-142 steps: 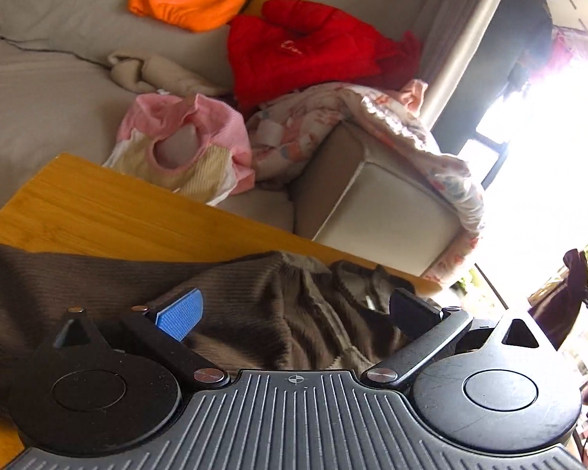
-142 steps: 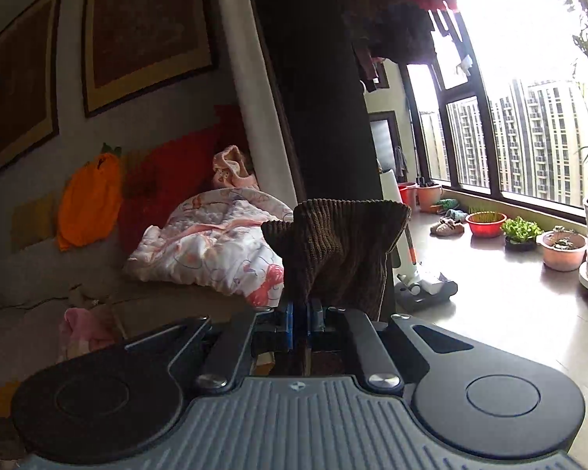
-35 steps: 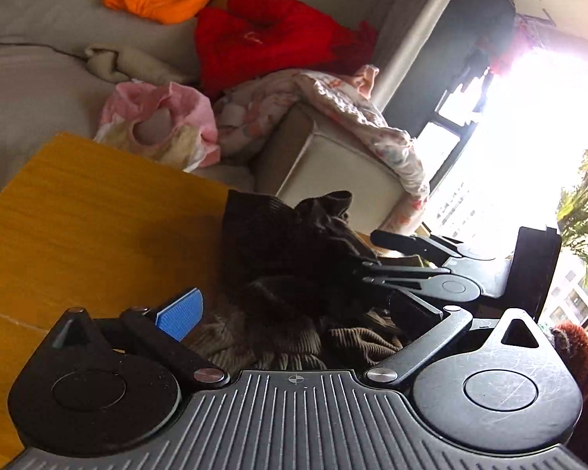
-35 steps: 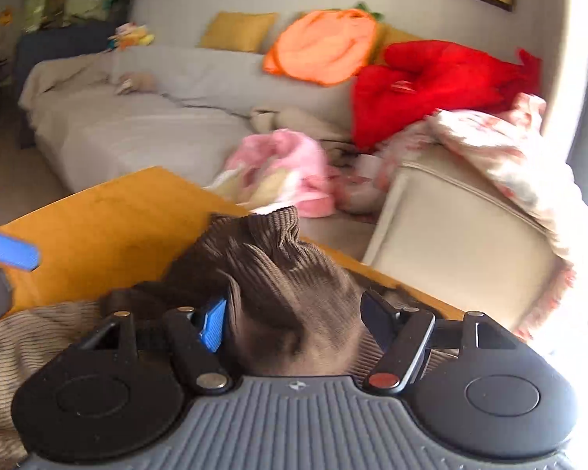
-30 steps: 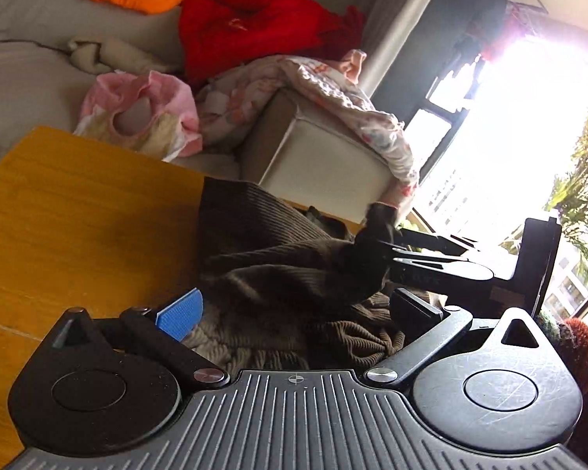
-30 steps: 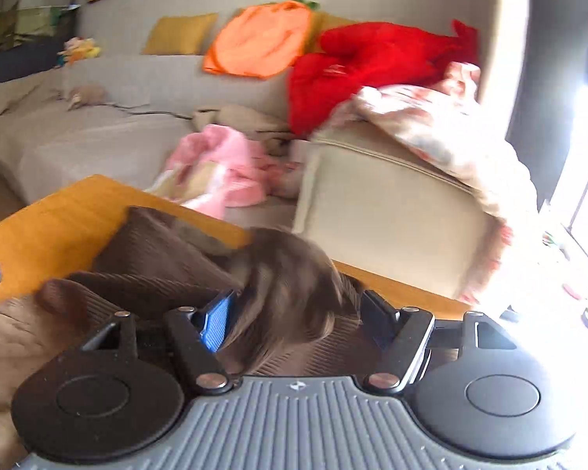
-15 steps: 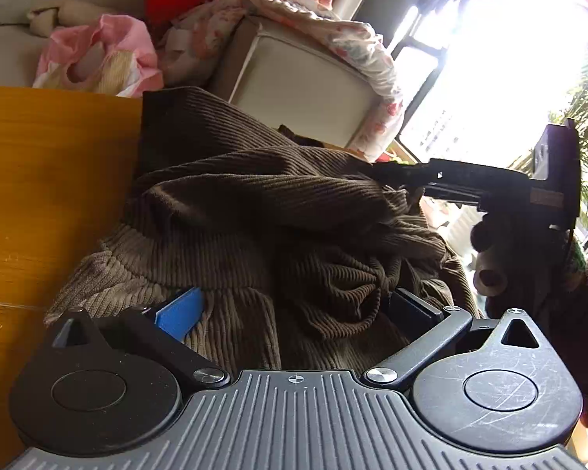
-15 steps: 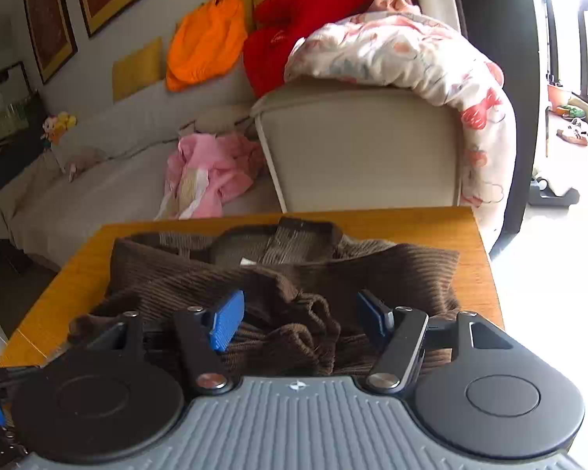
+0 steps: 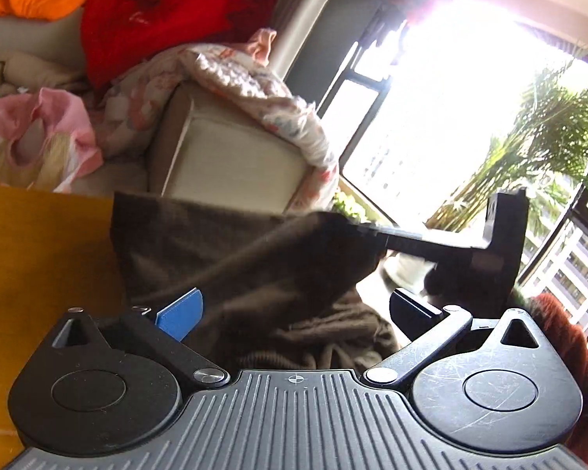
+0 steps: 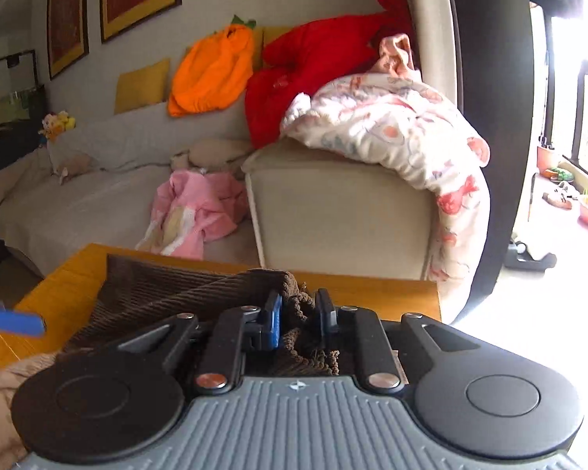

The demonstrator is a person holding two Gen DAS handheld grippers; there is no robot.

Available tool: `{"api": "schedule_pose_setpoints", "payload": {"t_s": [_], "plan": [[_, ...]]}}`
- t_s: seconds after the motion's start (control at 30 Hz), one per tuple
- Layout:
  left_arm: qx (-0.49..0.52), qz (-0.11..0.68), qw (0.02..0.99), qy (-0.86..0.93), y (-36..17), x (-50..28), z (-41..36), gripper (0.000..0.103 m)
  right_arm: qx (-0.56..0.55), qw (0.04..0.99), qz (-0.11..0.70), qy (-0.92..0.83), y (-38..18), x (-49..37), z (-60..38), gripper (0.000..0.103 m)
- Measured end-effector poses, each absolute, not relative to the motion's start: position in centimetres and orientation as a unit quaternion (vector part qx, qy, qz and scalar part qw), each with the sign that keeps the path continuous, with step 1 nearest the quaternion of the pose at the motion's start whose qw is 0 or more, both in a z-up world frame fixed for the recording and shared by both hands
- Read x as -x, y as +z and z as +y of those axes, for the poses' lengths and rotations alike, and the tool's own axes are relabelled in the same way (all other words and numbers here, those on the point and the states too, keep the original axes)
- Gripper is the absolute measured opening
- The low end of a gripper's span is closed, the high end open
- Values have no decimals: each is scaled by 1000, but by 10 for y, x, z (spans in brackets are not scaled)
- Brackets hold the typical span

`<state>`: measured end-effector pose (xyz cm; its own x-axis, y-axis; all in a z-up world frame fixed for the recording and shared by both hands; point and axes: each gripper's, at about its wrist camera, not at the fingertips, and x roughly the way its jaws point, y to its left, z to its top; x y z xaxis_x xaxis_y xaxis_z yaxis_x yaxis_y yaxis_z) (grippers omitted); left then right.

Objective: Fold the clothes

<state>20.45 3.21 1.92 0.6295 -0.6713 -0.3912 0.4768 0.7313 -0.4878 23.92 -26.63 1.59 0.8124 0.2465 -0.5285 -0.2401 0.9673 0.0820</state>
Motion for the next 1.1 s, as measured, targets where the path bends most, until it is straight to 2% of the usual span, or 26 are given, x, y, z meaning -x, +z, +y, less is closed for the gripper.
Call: {"api": "schedule_pose_setpoints", "payload": {"t_s": [0.07, 0.13, 0.17, 0.2, 0.23, 0.33, 0.43, 0.5, 0.73, 0.87, 0.97, 1.1], "plan": [[186, 300, 881, -315, 13, -227, 26, 103, -3, 951, 280, 132, 15, -238, -268, 21], [197, 328, 874, -301, 2, -250, 20, 103, 0, 950, 282, 136, 14, -236, -269, 34], [198, 340, 871, -293, -5, -260, 18, 103, 2, 949, 283, 138, 13, -236, -270, 44], [192, 352, 871, -283, -12, -266, 18, 103, 3, 949, 283, 140, 13, -235, -271, 49], [186, 363, 871, -274, -19, -272, 18, 103, 4, 948, 284, 142, 12, -234, -272, 50], [186, 368, 874, -259, -26, -281, 26, 103, 9, 946, 287, 148, 11, -232, -274, 51], [208, 330, 878, -278, -12, -283, 32, 103, 13, 945, 289, 154, 10, -230, -277, 45], [211, 316, 879, -287, -6, -289, 28, 103, 15, 943, 292, 158, 8, -229, -278, 45], [184, 378, 871, -254, -29, -321, 28, 103, -21, 927, 345, 148, -40, -253, -282, 46], [187, 344, 886, -248, 1, -313, 57, 103, -46, 933, 327, 139, -13, -263, -306, 46], [230, 367, 874, -220, 7, -326, 82, 103, -65, 938, 316, 127, 5, -274, -326, 47], [226, 404, 865, -193, -10, -341, 87, 100, -130, 914, 368, 106, -18, -314, -349, 47]]}}
